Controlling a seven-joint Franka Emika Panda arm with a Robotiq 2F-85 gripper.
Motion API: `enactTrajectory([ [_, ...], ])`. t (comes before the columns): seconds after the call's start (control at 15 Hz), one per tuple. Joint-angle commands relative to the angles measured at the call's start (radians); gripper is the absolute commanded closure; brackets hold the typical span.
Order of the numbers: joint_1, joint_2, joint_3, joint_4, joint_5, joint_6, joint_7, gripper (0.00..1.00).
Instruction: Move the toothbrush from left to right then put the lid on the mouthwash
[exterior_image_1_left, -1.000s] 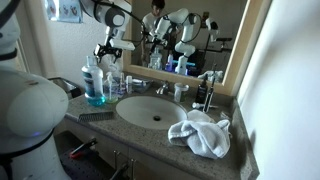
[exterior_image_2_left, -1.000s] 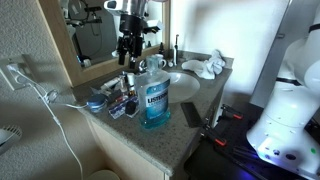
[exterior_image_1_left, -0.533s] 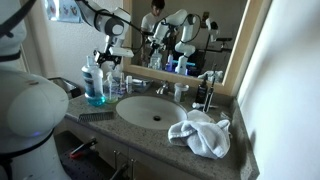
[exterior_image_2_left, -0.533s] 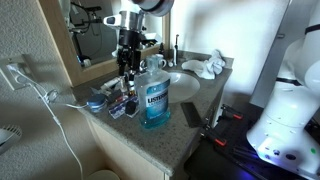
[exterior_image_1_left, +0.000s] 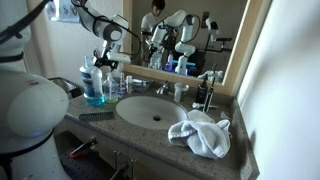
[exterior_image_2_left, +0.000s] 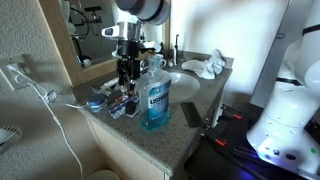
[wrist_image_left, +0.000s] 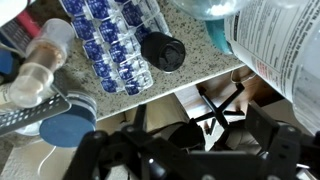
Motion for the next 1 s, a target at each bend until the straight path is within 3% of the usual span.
enactTrajectory([
  [0.0, -0.006, -0.004, 0.019, -0.031, 0.018, 0.032, 0.005, 0.00],
  [0.93, -0.012, 0.062, 0.023, -0.034, -0.031, 0.044, 0.029, 0.00],
])
